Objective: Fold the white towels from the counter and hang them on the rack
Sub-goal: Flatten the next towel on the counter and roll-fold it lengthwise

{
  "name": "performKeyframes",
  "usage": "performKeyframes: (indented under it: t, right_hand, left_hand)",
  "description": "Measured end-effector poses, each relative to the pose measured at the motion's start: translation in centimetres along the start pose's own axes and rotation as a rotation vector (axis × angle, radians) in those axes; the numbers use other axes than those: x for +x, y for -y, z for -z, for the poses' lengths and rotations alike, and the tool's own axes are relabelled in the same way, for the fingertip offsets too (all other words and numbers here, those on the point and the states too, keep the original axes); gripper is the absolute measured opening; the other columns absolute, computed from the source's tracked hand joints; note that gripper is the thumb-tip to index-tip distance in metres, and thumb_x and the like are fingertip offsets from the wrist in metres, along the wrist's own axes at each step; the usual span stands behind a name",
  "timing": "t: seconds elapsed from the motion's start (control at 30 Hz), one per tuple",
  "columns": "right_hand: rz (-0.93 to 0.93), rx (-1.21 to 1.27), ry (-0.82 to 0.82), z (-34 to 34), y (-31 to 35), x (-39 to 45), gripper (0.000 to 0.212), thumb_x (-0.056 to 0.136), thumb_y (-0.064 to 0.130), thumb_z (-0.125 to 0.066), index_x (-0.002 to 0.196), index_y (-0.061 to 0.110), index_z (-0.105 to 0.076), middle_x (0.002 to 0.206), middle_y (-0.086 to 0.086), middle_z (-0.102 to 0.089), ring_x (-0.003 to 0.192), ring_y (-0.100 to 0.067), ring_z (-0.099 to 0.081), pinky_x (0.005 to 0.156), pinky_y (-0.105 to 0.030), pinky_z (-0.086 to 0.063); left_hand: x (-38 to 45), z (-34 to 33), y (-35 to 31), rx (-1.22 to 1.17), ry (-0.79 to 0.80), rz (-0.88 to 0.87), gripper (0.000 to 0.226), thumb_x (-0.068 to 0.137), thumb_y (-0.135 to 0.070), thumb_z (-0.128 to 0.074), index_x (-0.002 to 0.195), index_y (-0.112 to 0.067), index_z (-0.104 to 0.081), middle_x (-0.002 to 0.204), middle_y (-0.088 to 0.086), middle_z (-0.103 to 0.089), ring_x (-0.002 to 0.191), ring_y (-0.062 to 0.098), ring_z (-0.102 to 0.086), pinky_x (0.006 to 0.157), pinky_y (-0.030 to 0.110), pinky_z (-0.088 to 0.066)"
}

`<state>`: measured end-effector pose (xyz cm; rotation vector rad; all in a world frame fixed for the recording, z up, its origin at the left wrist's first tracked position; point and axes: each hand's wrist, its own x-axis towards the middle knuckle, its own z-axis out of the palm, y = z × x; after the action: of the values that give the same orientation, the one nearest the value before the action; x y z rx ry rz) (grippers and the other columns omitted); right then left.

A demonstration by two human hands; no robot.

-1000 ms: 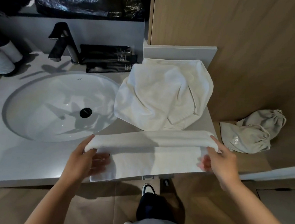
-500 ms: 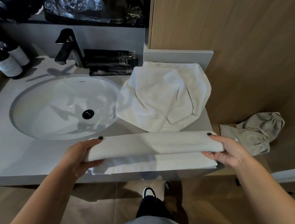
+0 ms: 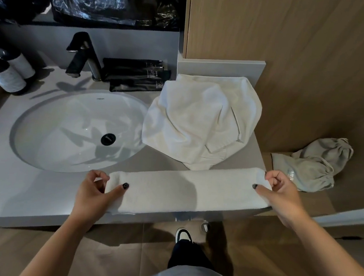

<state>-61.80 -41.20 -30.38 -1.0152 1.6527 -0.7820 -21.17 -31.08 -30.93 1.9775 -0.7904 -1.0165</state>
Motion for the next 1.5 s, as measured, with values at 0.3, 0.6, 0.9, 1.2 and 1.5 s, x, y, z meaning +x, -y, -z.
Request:
performKeyframes:
  t: [0.3, 0.6, 0.9, 1.2, 1.5]
  right_hand:
    - [-0.036, -0.061, 0.069, -0.2, 1.6, 0.9, 0.053, 0.081, -0.003, -0.074, 0.119, 0.026, -0.052, 0.104, -0.002, -0.057, 0.095, -0.020, -0.061, 0.069, -0.032, -0.053]
    - [0.163, -0.122, -0.264, -1.7, -0.7, 0.1, 0.033, 0.084, -0.004, -0.068, 0.105, 0.020, -0.063, 0.109, -0.006, -0.062, 0.101, -0.022, -0.060, 0.083, -0.037, -0.055]
    - [0.910, -1.097, 0.086, -9.1, 0.5, -1.4, 0.079, 0.064, -0.018, -0.065, 0.138, 0.007, -0.052, 0.145, -0.019, -0.046, 0.139, -0.037, -0.039, 0.113, -0.055, -0.032]
    - [0.961, -1.248, 0.313, -13.1, -1.0, -2.1, 0.061, 0.101, 0.041, -0.023, 0.154, 0.012, -0.025, 0.161, -0.005, -0.024, 0.150, -0.020, -0.014, 0.118, -0.039, -0.008]
    - [0.663, -1.376, 0.160, -3.9, -2.2, 0.9, 0.087, 0.091, 0.071, 0.001, 0.155, 0.012, 0.005, 0.162, -0.004, 0.004, 0.151, -0.018, 0.007, 0.122, -0.037, 0.002]
  left_hand:
    - [0.6, -0.3, 0.1, 0.050, 0.037, -0.025, 0.083, 0.078, -0.018, -0.081, 0.145, -0.030, -0.035, 0.116, 0.003, -0.054, 0.102, 0.027, -0.058, 0.070, 0.040, -0.057]
    - [-2.5, -1.6, 1.6, 0.131, -0.216, -0.194, 0.046, 0.083, -0.029, -0.076, 0.125, -0.039, -0.058, 0.107, -0.002, -0.066, 0.091, 0.015, -0.064, 0.079, 0.039, -0.055]
    - [-1.2, -6.1, -1.7, 0.955, 0.144, -0.825, 0.098, 0.075, 0.001, -0.066, 0.157, -0.019, -0.015, 0.163, 0.012, 0.001, 0.151, 0.030, 0.005, 0.120, 0.055, -0.005]
    - [-2.0, -9.4, 1.6, 1.072, 0.096, -0.805, 0.061, 0.103, -0.046, -0.026, 0.155, -0.013, -0.026, 0.161, 0.008, -0.021, 0.150, 0.025, -0.017, 0.118, 0.044, -0.009]
    - [-1.3, -6.0, 3.2, 1.141, -0.043, -0.599, 0.091, 0.095, -0.072, -0.016, 0.155, -0.005, -0.013, 0.163, 0.012, -0.013, 0.151, 0.027, -0.009, 0.120, 0.040, -0.006]
